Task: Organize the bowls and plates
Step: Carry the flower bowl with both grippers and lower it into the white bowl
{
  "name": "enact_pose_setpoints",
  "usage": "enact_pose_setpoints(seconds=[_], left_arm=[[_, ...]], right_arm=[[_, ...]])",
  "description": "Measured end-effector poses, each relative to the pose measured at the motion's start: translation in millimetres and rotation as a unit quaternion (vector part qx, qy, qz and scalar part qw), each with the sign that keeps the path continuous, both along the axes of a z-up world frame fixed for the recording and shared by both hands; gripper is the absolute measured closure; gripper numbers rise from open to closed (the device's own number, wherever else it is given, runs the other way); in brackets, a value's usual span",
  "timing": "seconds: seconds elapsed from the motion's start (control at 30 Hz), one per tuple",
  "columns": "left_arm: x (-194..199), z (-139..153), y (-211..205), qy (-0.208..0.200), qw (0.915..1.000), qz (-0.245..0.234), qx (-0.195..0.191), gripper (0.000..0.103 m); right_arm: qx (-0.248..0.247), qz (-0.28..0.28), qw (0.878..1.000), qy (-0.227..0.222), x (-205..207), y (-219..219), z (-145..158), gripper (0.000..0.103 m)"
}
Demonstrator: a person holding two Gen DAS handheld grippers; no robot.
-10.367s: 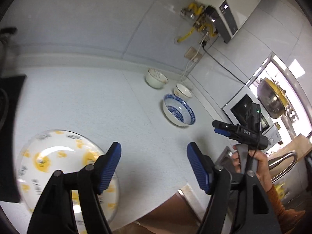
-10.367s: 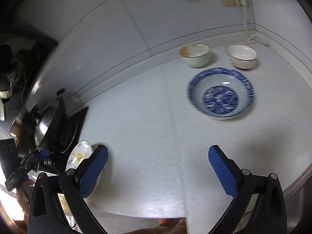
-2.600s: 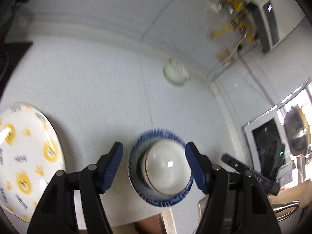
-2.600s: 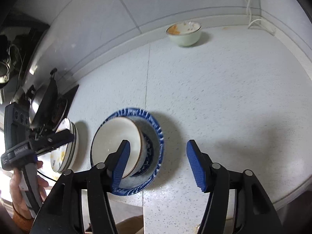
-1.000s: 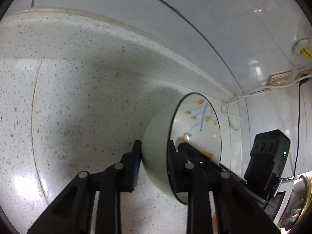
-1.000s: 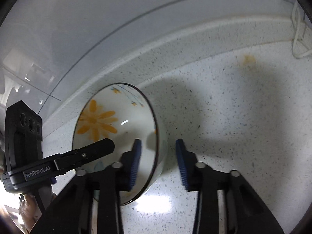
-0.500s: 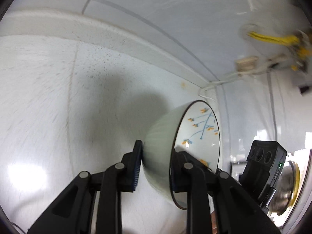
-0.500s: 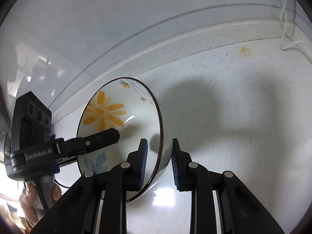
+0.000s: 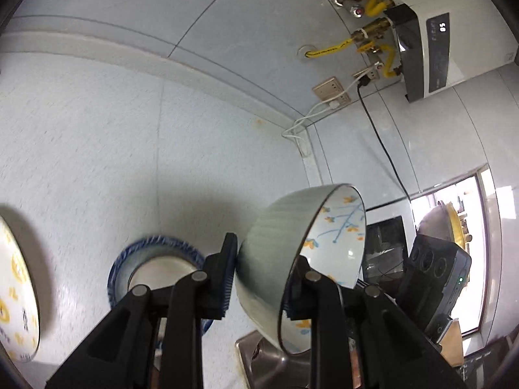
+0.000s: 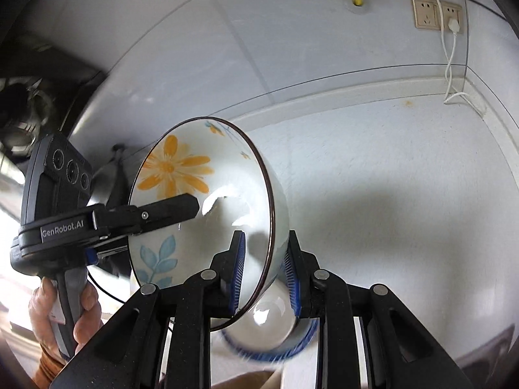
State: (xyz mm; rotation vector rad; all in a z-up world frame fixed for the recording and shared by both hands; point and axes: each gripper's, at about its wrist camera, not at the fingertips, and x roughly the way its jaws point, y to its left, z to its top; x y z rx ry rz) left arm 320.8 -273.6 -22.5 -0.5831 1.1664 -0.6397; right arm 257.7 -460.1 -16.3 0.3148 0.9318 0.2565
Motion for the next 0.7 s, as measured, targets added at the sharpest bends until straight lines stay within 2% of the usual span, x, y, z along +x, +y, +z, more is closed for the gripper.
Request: enact_pose_setpoints(seconds=[0.07,0.2,0.37,0.5,0.7], left_arm=[[-18.6,-11.2,11.5,0.007,0.9999,0.01,0.0,0.08],[-41.6,-57.7,25.5,0.045,0.9984,0.029,0.02,0.081],[-51.2,-109.4,27.6,0.097,0.9929,0.049,0.048,0.082],[-48.7,-132.8,33.5,0.118,0.9891,0.064,0.06,0.082],[-40.7,-148.9,22.4,0.121,0.9857,0.065,0.097,0.082]], right_arm=[[-0.002,0.011,1.0,0.006,-20.2,12.1,-4.7,0.081],[0.011,0.025,0.999,0.031,-41.8,25.7,-30.9,0.081],[0.023,0.034,0.995,0.086,-27.6,30.1,-86.0,0.081],[0.026,0.03,0.993,0.111,-21.8,30.5,-105.5,0.081],[0.037,0.024,0.989,0.139,-12.3,31.0,-136.2,0.081]])
